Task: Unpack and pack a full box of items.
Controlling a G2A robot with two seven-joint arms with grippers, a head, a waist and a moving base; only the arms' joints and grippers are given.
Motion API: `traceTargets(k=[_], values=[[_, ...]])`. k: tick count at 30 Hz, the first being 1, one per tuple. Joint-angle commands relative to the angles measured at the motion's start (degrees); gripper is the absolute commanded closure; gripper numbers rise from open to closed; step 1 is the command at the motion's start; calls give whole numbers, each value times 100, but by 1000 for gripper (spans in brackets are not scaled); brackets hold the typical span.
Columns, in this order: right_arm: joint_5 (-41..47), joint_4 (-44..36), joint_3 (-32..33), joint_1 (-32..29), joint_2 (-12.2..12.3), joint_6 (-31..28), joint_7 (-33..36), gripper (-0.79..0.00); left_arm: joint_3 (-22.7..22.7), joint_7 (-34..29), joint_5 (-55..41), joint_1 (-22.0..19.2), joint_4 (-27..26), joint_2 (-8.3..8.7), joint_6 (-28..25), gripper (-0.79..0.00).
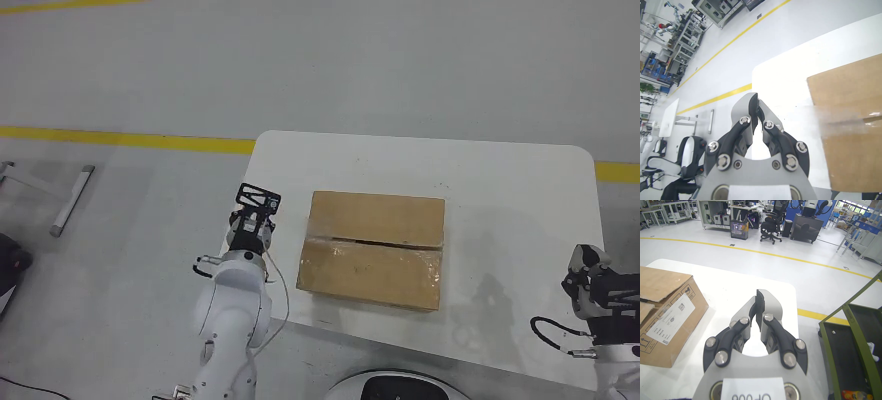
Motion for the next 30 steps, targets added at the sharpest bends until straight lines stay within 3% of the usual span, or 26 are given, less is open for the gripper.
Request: traceTargets(k=[1, 8, 9, 22, 23, 24, 25, 30], values=[[0, 0, 0, 0, 0, 0, 0, 0, -185, -144, -75, -13, -50, 5, 115, 0], [0, 0, 0, 0, 0, 0, 0, 0, -539, -239, -131, -75, -51, 25, 322, 0], [0, 0, 0, 0, 0, 0, 0, 0, -567, -266, -144, -100, -23, 23, 399, -28], [0, 0, 0, 0, 0, 0, 0, 0, -874, -300, -82, -409, 744, 43, 793, 0], [0, 0, 0, 0, 0, 0, 0, 0, -882, -292, -93, -416, 763, 45, 777, -71], [0, 0, 0, 0, 0, 0, 0, 0, -901, -294, -114, -420, 783, 47, 775, -348], [0, 0, 0, 0, 0, 0, 0, 0, -938, -319, -136, -427, 806, 48, 820, -785], [0, 0, 0, 0, 0, 0, 0, 0, -1070, -531, -37, -481, 862, 63, 873, -785]])
